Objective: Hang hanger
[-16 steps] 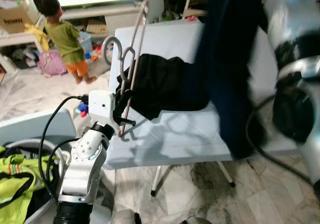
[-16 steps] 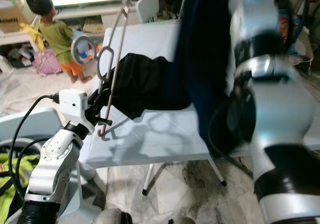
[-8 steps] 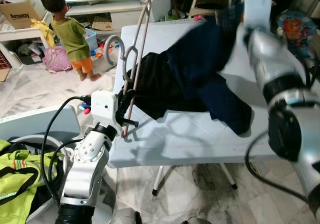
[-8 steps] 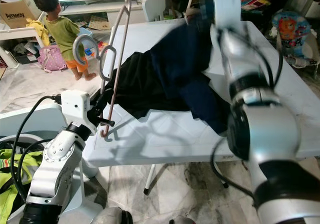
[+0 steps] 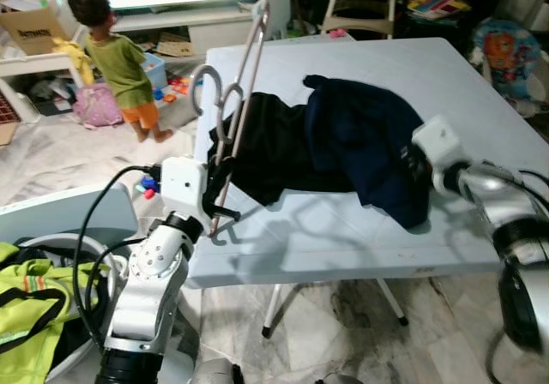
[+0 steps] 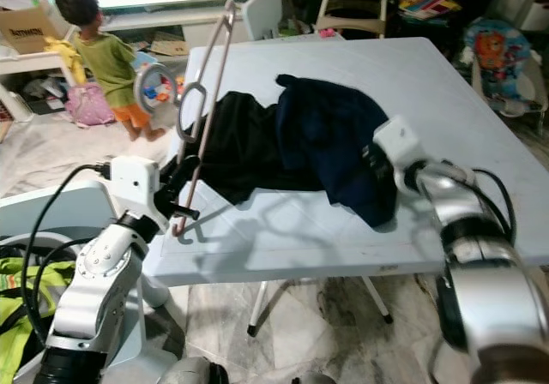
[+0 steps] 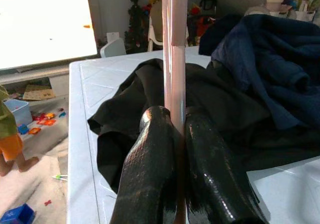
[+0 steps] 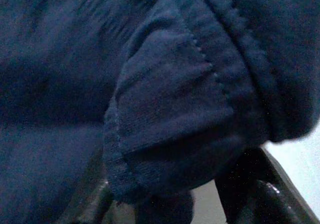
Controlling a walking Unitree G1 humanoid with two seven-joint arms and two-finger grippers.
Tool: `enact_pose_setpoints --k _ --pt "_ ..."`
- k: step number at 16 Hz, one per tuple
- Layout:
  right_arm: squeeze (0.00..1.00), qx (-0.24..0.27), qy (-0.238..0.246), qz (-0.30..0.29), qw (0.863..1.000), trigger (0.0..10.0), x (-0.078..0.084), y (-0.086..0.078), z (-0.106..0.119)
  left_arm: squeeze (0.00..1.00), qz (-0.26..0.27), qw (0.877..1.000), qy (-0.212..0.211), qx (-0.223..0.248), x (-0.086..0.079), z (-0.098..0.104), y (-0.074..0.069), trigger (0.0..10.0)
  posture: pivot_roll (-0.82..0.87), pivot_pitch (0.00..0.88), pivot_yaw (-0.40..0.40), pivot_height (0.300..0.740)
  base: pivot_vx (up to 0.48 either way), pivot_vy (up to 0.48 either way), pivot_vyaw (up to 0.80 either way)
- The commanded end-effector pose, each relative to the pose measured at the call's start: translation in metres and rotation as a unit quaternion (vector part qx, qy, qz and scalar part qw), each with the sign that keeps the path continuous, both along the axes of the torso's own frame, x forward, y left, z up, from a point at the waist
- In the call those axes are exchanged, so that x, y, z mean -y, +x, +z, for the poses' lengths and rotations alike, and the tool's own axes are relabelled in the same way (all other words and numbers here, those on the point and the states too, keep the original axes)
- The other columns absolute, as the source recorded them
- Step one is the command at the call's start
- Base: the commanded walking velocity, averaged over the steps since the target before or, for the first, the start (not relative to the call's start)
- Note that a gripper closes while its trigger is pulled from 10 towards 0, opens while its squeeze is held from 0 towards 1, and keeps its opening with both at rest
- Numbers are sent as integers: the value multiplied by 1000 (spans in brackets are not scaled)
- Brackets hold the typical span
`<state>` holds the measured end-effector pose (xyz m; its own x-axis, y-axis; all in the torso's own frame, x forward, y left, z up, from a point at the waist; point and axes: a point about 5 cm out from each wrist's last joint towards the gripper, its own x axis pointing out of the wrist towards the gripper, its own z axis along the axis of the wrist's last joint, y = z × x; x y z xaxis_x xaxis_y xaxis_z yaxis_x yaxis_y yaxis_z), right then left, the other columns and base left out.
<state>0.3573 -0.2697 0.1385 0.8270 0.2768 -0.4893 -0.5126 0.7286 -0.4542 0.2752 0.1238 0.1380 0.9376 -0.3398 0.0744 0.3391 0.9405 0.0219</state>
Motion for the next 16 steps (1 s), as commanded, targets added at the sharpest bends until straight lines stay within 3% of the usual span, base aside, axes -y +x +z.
enact_pose_setpoints --k 1,3,5,6,8,10,13,16 --pt "1000 -13 -17 37 999 10000 2 -6 3 0 -2 999 17 -42 -4 -17 -2 10000 7 0 37 740 0 0 0" --pt "1000 -40 -13 71 997 10000 8 -18 0 0 -8 999 20 -42 -2 -16 -1 10000 5 0 40 740 0 0 0" --pt "1000 -51 30 109 992 10000 7 -27 6 0 -14 999 23 -44 0 -17 -2 10000 5 0 40 740 0 0 0" --pt "1000 -15 78 123 989 10000 0 -25 19 0 -5 999 31 -44 -1 -18 -1 10000 10 0 37 740 0 0 0" --pt "1000 69 117 102 986 10000 -7 -19 35 0 13 998 38 -45 -3 -18 -1 10000 14 0 32 740 0 0 0" --pt "1000 117 156 95 976 10000 -13 -25 44 0 24 998 40 -45 -4 -19 -1 10000 16 0 30 740 0 0 0" --pt "1000 118 211 93 966 10000 -21 -49 34 0 20 998 44 -48 -5 -21 -4 10000 11 0 37 740 0 0 0" --pt "1000 142 262 71 952 10000 -30 -60 31 0 8 998 48 -48 -1 -20 -2 10000 2 0 52 740 0 0 0"
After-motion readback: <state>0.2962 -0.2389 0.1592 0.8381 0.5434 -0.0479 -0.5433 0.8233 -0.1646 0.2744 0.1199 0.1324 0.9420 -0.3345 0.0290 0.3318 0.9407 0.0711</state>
